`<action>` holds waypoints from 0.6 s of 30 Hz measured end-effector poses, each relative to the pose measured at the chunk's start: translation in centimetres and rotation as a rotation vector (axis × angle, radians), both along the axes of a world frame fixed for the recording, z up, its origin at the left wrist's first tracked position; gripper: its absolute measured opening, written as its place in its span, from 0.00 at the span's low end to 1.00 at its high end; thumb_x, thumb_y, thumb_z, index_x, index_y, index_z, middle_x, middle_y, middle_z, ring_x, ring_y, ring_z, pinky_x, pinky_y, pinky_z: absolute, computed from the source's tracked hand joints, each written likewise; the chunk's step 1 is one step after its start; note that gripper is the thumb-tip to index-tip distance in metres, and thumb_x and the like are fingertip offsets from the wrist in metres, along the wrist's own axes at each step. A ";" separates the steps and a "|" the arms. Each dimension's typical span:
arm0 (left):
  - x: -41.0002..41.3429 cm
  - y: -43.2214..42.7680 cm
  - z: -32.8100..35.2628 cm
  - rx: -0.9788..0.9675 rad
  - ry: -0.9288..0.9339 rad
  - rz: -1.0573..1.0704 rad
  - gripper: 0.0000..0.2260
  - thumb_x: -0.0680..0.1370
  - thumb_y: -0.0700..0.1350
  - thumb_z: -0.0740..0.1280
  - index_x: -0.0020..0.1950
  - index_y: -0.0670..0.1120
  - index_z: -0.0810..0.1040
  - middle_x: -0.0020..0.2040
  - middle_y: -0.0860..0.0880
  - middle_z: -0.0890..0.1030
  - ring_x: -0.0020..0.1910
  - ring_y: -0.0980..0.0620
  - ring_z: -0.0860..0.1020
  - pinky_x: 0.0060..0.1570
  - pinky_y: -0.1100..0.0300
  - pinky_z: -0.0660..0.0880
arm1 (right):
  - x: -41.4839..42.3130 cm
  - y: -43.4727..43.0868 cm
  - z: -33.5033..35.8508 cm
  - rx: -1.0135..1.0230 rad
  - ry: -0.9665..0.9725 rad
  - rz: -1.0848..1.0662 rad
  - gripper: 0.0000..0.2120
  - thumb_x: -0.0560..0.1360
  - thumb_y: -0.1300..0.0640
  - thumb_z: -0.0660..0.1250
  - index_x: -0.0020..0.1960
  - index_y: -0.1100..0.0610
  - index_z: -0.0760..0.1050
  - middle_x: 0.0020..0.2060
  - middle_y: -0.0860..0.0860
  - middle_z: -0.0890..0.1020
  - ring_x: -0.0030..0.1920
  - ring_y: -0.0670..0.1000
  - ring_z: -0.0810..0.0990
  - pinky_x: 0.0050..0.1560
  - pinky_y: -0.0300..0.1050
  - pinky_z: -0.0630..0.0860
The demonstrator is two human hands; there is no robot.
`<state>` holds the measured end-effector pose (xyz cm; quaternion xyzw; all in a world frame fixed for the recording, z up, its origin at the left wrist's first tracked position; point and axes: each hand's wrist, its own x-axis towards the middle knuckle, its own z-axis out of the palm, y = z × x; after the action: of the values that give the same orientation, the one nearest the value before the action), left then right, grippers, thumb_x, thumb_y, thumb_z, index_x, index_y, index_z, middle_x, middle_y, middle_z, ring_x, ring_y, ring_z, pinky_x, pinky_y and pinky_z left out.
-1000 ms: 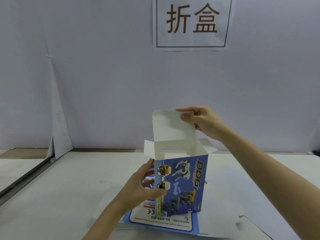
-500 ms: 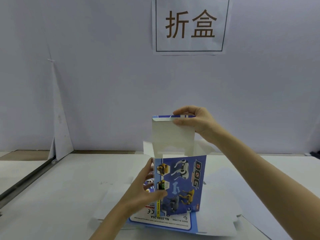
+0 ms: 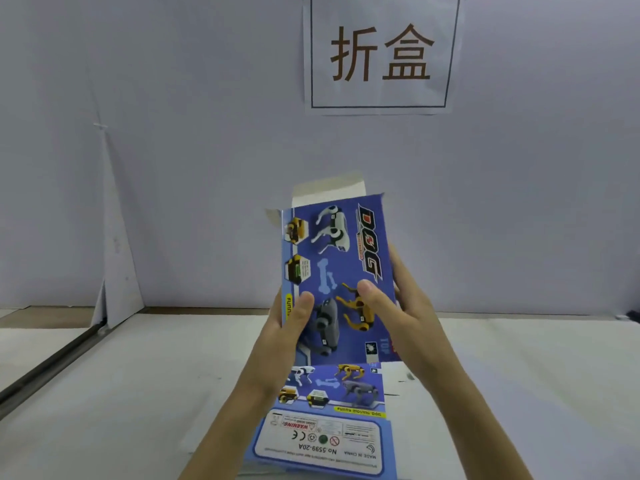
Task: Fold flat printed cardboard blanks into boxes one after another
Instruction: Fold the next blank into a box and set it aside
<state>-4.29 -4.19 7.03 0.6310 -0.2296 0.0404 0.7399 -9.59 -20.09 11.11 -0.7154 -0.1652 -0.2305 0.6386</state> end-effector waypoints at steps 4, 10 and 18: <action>-0.5 0.5 0.7 -0.053 -0.078 0.114 0.11 0.77 0.49 0.61 0.44 0.45 0.80 0.35 0.52 0.84 0.34 0.58 0.82 0.31 0.69 0.75 | -0.1 -0.3 -0.6 0.008 0.065 -0.032 0.35 0.68 0.45 0.66 0.74 0.42 0.61 0.68 0.47 0.72 0.65 0.50 0.75 0.59 0.57 0.78; -0.7 0.5 1.2 0.005 -0.064 0.061 0.20 0.70 0.60 0.64 0.49 0.45 0.79 0.42 0.42 0.83 0.40 0.48 0.82 0.39 0.60 0.79 | -0.2 -0.9 -0.5 0.137 0.064 0.035 0.34 0.71 0.48 0.72 0.73 0.42 0.61 0.61 0.43 0.79 0.59 0.50 0.80 0.48 0.46 0.82; -0.8 1.4 1.7 -0.003 -0.154 0.052 0.15 0.70 0.57 0.65 0.48 0.48 0.78 0.40 0.52 0.84 0.40 0.54 0.82 0.37 0.64 0.78 | -0.4 -0.9 -0.6 0.193 0.027 0.070 0.35 0.69 0.53 0.75 0.71 0.43 0.62 0.61 0.41 0.78 0.60 0.50 0.80 0.45 0.44 0.82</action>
<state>-5.09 -2.81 8.77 0.6308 -0.2696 0.1082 0.7195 -10.00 -21.02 10.55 -0.6474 -0.1583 -0.2133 0.7144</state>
